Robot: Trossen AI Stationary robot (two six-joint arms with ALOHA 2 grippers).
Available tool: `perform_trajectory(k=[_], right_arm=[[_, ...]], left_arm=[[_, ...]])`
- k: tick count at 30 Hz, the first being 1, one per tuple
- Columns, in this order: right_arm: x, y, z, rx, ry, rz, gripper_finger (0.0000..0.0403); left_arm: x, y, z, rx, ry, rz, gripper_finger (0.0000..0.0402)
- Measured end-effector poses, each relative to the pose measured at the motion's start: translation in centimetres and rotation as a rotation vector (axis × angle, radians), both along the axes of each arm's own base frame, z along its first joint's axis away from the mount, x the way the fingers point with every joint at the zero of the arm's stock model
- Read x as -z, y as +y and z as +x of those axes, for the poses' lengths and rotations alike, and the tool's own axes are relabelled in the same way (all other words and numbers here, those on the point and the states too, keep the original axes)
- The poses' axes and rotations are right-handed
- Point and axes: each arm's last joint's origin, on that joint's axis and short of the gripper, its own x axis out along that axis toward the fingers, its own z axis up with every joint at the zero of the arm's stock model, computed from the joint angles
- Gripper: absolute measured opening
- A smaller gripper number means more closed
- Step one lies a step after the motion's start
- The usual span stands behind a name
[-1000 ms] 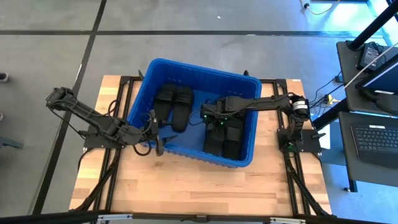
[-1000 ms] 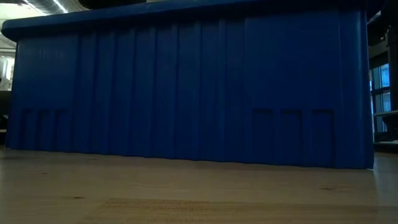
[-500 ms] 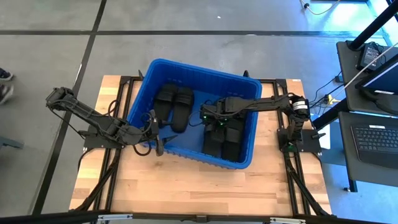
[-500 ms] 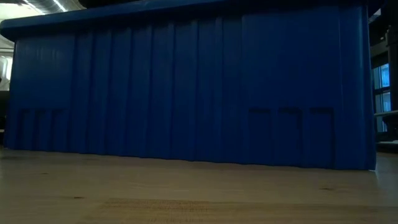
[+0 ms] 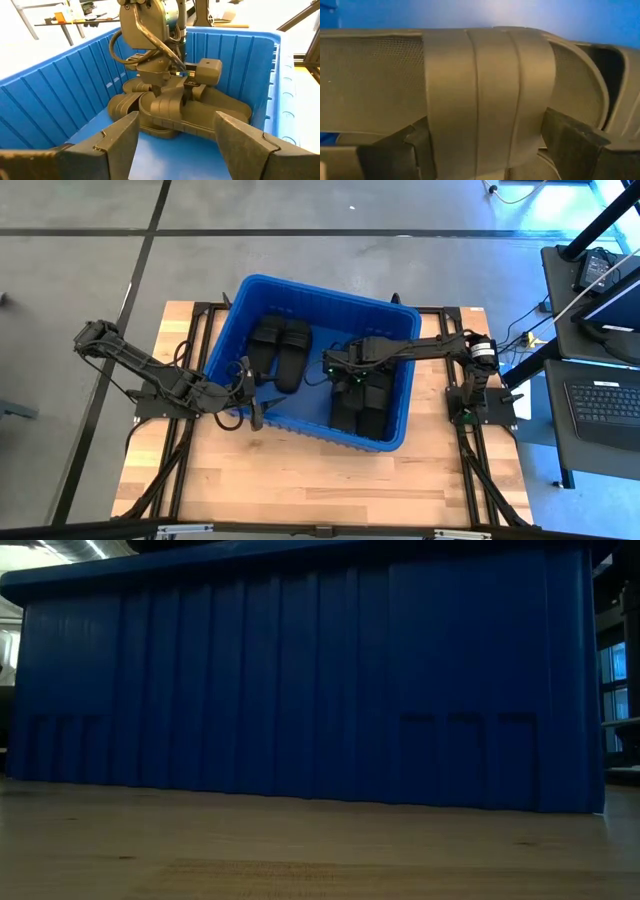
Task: Pick and place slides into bin
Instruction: Put the black slide into the blue bin
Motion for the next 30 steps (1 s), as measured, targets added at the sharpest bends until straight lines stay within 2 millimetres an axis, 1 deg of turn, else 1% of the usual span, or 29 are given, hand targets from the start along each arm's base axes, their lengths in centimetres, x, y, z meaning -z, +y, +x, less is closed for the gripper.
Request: perform_trajectory(k=[4,8,10,18,23,26,30], right_arm=[[0.0,-0.2,0.1,-0.004,-0.014,0.017,0.0296],[-0.1,-0.2,0.6,-0.003,-0.06,-0.041,0.0296],[-0.1,0.2,0.6,-0.006,-0.062,-0.063,0.0296],[-0.1,2.5,0.7,0.002,-0.071,-0.056,0.0296],[-0.1,3.3,0.7,0.015,-0.073,-0.055,0.0296],[-0.7,3.5,0.7,0.034,-0.065,-0.044,0.0296],[-2.2,3.6,1.2,0.033,-0.106,-0.043,0.0296]], left_arm=[[0.0,0.0,0.0,0.0,0.0,0.0,0.0248],[0.0,0.0,0.0,0.0,0.001,0.0,0.0248],[0.0,0.0,0.0,0.0,0.002,0.001,0.0248],[0.1,0.0,0.0,0.0,0.006,0.002,0.0248],[0.1,0.0,0.0,0.0,0.006,0.002,0.0248],[0.1,0.0,0.0,0.0,0.006,0.001,0.0248],[0.0,0.0,0.0,0.0,0.005,0.001,0.0248]])
